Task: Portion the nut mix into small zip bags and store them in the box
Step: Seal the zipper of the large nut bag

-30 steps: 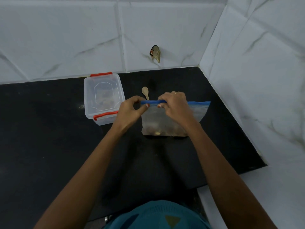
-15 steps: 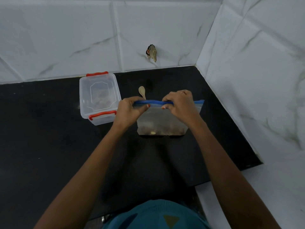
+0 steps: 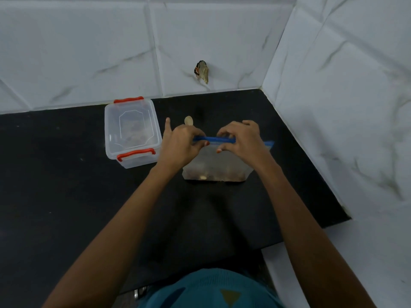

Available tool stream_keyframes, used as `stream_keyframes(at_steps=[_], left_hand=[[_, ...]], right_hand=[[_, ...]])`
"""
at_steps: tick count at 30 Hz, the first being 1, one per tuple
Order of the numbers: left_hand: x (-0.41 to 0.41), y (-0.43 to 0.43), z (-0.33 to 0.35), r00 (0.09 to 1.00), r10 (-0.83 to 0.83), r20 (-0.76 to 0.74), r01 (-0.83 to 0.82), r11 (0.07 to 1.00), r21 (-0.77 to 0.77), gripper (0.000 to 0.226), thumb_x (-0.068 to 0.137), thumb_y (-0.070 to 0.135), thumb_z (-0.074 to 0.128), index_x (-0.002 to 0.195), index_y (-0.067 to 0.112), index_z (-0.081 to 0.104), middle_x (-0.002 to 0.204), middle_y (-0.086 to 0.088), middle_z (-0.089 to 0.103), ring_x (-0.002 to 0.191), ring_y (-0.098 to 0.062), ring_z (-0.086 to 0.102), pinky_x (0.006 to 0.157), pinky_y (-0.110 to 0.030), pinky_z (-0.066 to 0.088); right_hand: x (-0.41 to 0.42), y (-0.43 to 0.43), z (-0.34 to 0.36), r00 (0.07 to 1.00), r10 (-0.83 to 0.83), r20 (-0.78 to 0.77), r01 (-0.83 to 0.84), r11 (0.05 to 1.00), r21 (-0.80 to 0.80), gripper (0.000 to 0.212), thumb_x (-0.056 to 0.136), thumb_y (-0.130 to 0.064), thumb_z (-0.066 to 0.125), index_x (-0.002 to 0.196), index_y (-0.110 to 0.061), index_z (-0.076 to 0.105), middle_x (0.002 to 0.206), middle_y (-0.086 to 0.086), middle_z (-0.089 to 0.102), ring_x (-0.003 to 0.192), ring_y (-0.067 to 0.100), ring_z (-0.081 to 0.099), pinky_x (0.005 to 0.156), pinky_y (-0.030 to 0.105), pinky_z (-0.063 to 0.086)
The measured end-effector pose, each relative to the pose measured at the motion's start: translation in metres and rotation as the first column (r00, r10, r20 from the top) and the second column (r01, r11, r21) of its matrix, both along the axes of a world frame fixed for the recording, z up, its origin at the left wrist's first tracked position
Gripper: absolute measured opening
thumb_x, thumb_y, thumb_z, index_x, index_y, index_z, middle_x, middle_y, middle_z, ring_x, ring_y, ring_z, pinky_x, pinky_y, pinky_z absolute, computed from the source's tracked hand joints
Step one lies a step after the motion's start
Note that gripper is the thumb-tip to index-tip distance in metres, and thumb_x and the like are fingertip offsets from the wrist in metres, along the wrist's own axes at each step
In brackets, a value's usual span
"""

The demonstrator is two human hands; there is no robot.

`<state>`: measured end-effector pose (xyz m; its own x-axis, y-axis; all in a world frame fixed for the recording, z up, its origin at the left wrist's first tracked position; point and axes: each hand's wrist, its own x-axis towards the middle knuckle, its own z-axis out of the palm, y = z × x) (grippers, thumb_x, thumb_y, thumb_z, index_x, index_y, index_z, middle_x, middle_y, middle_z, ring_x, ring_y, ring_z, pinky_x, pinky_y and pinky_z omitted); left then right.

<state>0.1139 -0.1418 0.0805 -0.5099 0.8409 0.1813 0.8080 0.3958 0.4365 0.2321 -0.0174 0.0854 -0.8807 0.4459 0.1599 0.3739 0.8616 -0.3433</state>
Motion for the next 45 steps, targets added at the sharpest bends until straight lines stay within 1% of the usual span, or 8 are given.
stream_keyframes(at_steps=[6, 14, 25, 27, 30, 36, 40, 45], left_hand=[[0.006, 0.0, 0.001, 0.998, 0.022, -0.054, -0.024, 0.999, -0.037, 0.026, 0.091, 0.027, 0.056, 0.113, 0.016, 0.061, 0.114, -0.003, 0.064, 0.118, -0.016, 0.05, 0.115, -0.05, -0.001], [0.01, 0.005, 0.009, 0.98, -0.065, -0.19, 0.044, 0.993, -0.112, 0.026, 0.09, 0.033, 0.055, 0.112, 0.022, 0.061, 0.115, 0.001, 0.062, 0.121, -0.015, 0.046, 0.112, -0.057, -0.005], [0.01, 0.008, 0.006, 0.979, -0.041, -0.199, 0.014, 0.991, -0.134, 0.026, 0.093, 0.028, 0.051, 0.116, 0.021, 0.061, 0.112, -0.002, 0.063, 0.119, -0.017, 0.047, 0.111, -0.055, -0.007], [0.006, 0.007, 0.005, 0.983, -0.015, -0.182, -0.009, 0.991, -0.132, 0.027, 0.094, 0.028, 0.05, 0.117, 0.02, 0.061, 0.114, -0.003, 0.063, 0.12, -0.017, 0.047, 0.112, -0.055, -0.006], [0.005, 0.006, 0.005, 0.988, -0.013, -0.157, -0.008, 0.991, -0.131, 0.027, 0.094, 0.028, 0.05, 0.118, 0.02, 0.06, 0.115, -0.004, 0.062, 0.12, -0.018, 0.047, 0.112, -0.054, -0.005], [0.006, 0.009, 0.003, 0.993, -0.003, -0.117, -0.01, 0.994, -0.104, 0.023, 0.093, 0.024, 0.052, 0.114, 0.019, 0.06, 0.114, -0.005, 0.062, 0.121, -0.02, 0.047, 0.112, -0.055, -0.005], [0.004, 0.011, 0.003, 0.991, -0.002, -0.132, -0.013, 0.994, -0.109, 0.023, 0.092, 0.024, 0.053, 0.113, 0.019, 0.06, 0.114, -0.005, 0.061, 0.122, -0.021, 0.046, 0.112, -0.055, -0.005], [0.0, 0.01, 0.002, 0.996, 0.001, -0.094, -0.01, 0.995, -0.095, 0.023, 0.092, 0.023, 0.053, 0.113, 0.019, 0.06, 0.113, -0.005, 0.061, 0.122, -0.02, 0.045, 0.112, -0.055, -0.003]], right_hand=[[0.014, 0.009, 0.0, 0.998, -0.067, 0.018, 0.065, 0.995, 0.072, 0.019, 0.083, -0.024, 0.065, 0.102, -0.018, 0.067, 0.1, -0.003, 0.063, 0.102, 0.012, 0.053, 0.109, 0.033, 0.013], [0.008, 0.008, -0.001, 0.993, -0.066, 0.094, 0.059, 0.996, 0.071, 0.023, 0.087, -0.023, 0.06, 0.109, -0.015, 0.065, 0.109, 0.002, 0.063, 0.111, 0.016, 0.052, 0.114, 0.035, -0.003], [0.035, 0.025, 0.006, 0.992, -0.119, 0.039, 0.121, 0.991, -0.052, 0.037, 0.076, -0.031, 0.072, 0.11, -0.019, 0.063, 0.109, -0.003, 0.062, 0.107, 0.013, 0.052, 0.112, 0.038, 0.01], [0.042, 0.033, 0.006, 0.987, -0.16, 0.028, 0.162, 0.982, -0.095, 0.032, 0.078, -0.024, 0.071, 0.108, -0.014, 0.065, 0.108, 0.0, 0.063, 0.104, 0.014, 0.055, 0.11, 0.038, 0.021], [0.045, 0.037, 0.002, 0.98, -0.199, -0.007, 0.192, 0.957, -0.219, 0.027, 0.08, -0.013, 0.068, 0.106, -0.008, 0.065, 0.104, 0.005, 0.063, 0.095, 0.013, 0.055, 0.093, 0.029, 0.04], [0.041, 0.038, -0.004, 0.973, -0.228, -0.026, 0.217, 0.949, -0.228, 0.024, 0.08, -0.008, 0.068, 0.103, -0.004, 0.066, 0.099, 0.006, 0.062, 0.091, 0.011, 0.049, 0.086, 0.026, 0.042], [0.047, 0.039, -0.004, 0.955, -0.275, -0.114, 0.211, 0.896, -0.391, 0.03, 0.075, -0.003, 0.072, 0.104, -0.006, 0.064, 0.099, 0.001, 0.057, 0.09, 0.009, 0.053, 0.073, 0.006, 0.04], [0.059, 0.046, -0.005, 0.919, -0.368, -0.139, 0.261, 0.835, -0.485, 0.024, 0.078, -0.004, 0.069, 0.101, -0.005, 0.063, 0.099, 0.006, 0.062, 0.089, 0.011, 0.058, 0.073, 0.012, 0.046]])
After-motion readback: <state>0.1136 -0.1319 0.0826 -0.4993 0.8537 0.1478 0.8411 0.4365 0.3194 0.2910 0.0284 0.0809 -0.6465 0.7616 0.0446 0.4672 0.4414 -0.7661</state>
